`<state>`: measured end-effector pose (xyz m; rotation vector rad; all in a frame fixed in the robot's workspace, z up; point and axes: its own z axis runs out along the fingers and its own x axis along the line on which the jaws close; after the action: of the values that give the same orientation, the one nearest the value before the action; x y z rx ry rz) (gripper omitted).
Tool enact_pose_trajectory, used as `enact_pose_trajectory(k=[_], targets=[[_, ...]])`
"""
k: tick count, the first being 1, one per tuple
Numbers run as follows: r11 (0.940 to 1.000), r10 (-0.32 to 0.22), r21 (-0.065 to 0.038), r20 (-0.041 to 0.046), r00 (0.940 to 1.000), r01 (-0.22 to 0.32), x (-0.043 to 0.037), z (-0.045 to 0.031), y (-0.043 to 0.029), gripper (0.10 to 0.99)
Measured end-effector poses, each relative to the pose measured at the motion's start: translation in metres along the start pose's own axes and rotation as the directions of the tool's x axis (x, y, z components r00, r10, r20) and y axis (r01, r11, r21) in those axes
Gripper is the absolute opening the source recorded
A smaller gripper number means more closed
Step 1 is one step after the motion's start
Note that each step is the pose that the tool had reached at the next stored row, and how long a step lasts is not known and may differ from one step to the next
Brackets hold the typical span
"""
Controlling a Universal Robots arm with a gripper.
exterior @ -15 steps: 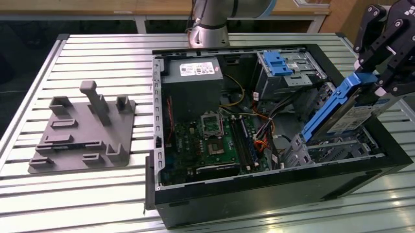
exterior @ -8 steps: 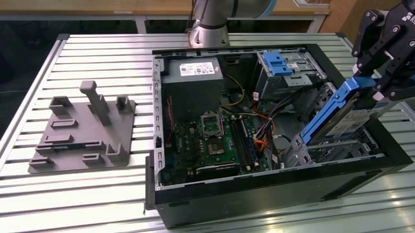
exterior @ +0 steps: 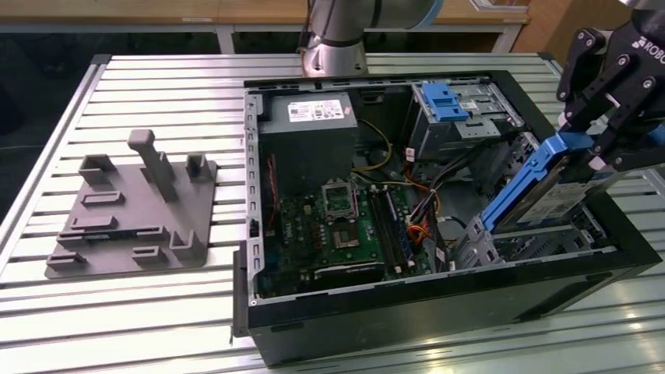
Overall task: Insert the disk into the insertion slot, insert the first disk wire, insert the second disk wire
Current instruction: 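Insert the disk into the insertion slot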
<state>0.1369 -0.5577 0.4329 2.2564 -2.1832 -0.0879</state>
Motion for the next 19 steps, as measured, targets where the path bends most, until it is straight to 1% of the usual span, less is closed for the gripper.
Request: enact_pose_trajectory(k=[15,17,18,19], targets=[[1.0,-0.001,0.0,0.0004,1.0,0.001,0.0033,0.0264,-0.001,0.365],[1.0,-0.001,0.0,-0.0002,1.0,0.001,0.0033,0.0268,-0.001,0.373],[1.0,-0.001,0.0,0.0,1.0,0.001,0.0033,0.0268,-0.001,0.427],[1.0,-0.001,0.0,0.0,1.0,0.001,0.0033,0.0268,-0.001,0.427]])
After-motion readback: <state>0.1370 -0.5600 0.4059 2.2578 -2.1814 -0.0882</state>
